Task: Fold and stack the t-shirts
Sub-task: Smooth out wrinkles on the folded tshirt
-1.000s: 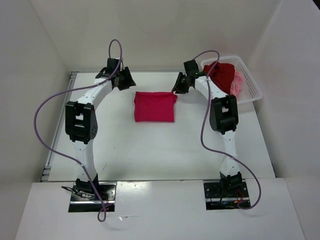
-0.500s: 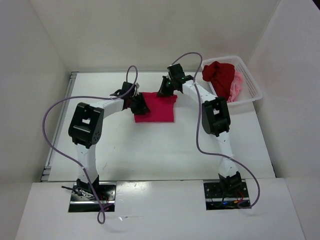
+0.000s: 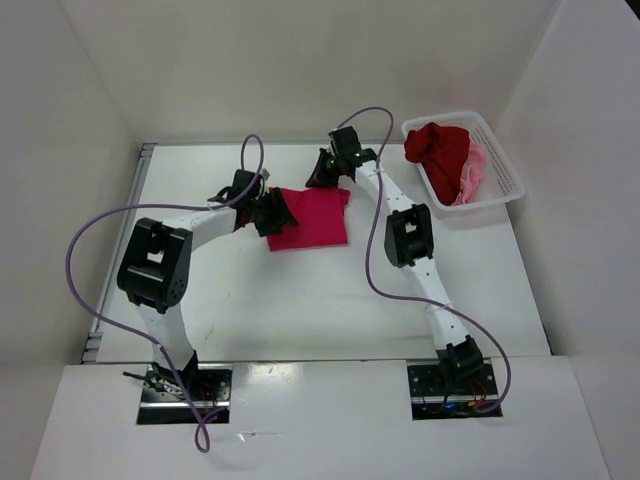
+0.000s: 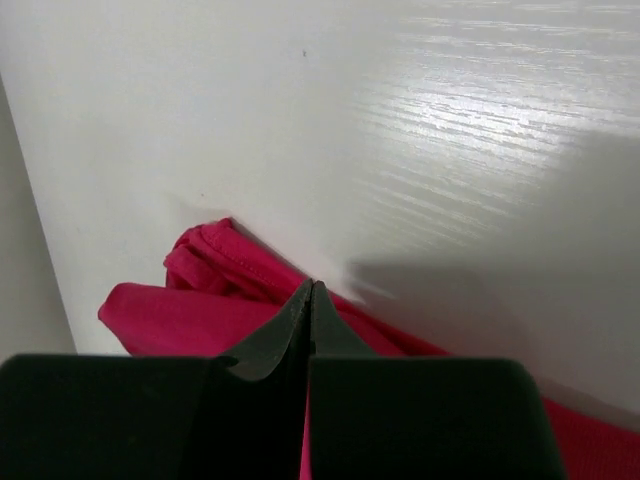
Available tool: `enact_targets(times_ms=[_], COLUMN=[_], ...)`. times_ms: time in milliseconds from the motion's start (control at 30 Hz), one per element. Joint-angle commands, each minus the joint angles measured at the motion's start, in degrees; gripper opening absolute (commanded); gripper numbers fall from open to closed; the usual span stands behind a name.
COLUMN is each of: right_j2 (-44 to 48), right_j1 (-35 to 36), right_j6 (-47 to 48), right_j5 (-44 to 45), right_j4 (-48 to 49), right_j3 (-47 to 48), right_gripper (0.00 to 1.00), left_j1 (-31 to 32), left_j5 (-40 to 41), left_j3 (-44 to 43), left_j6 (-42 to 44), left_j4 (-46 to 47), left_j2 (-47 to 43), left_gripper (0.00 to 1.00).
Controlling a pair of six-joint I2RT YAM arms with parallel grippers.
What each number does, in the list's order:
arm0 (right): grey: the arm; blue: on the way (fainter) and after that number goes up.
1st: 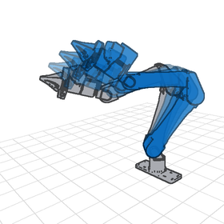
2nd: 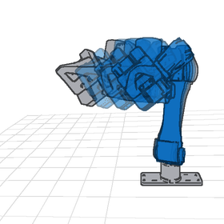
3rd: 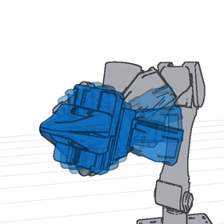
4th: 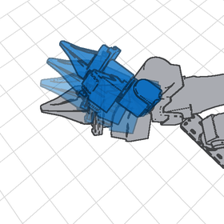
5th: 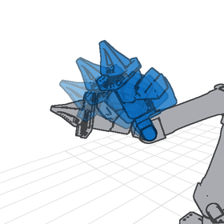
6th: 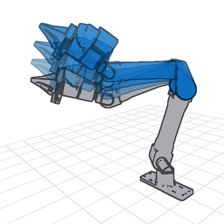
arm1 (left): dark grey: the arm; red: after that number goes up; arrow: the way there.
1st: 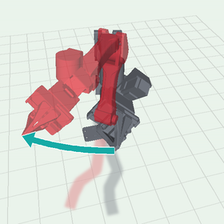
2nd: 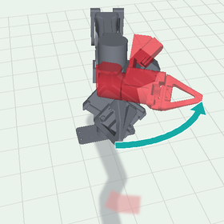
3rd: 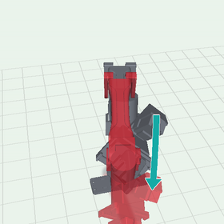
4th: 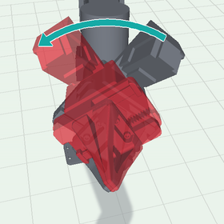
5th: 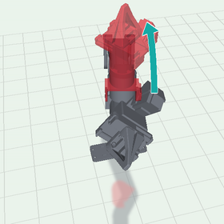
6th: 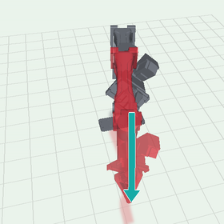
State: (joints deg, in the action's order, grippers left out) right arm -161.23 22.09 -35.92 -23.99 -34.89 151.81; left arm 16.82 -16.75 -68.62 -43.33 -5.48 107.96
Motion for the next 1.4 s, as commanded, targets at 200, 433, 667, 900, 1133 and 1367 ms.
enact_targets(times_ms=[200,433,667,900,1133,1367], right_j2=[20.9,38.9,38.2,38.8,49.8,60.8], right_j1=[0.3,0.3,-0.9,-1.4,-1.4,-2.0], right_j6=[5.9,2.6,1.5,2.0,3.2,5.9], right_j5=[3.3,-1.0,0.3,0.5,1.0,2.8], right_j4=[-3.2,15.1,20.7,20.4,17.1,14.6], right_j3=[-15.8,-53.7,-67.9,-69.6,-66.6,-72.5], right_gripper=[0.05,0.01,0.01,0.01,0.26,0.40], left_j1=[-1.4,-3.5,-7.1,-8.8,-8.8,-9.3], left_j5=[3.4,3.9,4.6,3.9,9.5,5.2], left_j3=[-14.7,-22.3,-23.8,-23.7,-14.6,-2.1], left_j6=[2.4,2.4,3.1,3.6,10.6,12.0], left_j4=[-0.7,0.7,2.0,3.8,0.2,-0.5], left_j2=[3.9,14.3,20.6,15.8,0.1,-0.4], left_gripper=[0.51,0.24,0.26,0.48,0.78,0.79])
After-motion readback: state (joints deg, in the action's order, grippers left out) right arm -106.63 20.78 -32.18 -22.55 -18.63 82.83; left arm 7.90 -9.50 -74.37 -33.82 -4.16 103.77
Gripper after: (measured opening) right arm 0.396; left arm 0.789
